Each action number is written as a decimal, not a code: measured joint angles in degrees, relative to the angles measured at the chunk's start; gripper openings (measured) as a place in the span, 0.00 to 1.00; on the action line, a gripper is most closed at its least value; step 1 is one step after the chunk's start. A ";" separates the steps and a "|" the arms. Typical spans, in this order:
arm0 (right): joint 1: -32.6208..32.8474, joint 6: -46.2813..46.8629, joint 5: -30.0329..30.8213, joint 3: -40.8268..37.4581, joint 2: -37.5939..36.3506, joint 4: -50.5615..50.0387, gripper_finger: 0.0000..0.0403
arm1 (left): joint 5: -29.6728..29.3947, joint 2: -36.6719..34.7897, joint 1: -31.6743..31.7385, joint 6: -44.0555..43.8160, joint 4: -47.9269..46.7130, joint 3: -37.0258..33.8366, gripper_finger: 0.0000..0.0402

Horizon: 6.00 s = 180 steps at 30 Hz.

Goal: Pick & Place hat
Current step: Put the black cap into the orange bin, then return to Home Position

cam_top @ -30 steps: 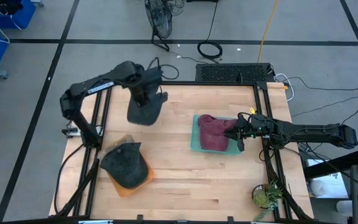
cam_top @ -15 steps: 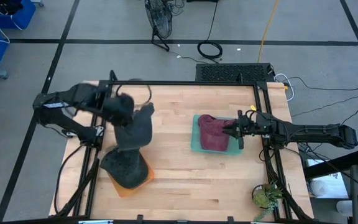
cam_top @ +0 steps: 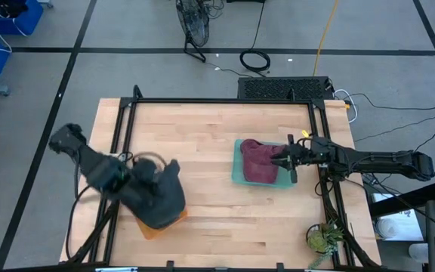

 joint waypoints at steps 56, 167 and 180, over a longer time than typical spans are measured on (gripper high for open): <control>9.08 9.03 -14.21 -4.57 0.00 -3.88 0.18 | -0.98 13.80 -5.61 -11.80 0.02 -14.36 0.39; 8.15 -0.10 9.83 -1.18 -2.47 10.12 0.01 | 7.12 -27.87 37.28 96.27 109.79 -67.63 0.39; 8.15 -0.08 10.24 -1.18 -10.79 4.14 0.00 | 17.62 -41.49 46.94 92.79 123.81 -85.57 0.17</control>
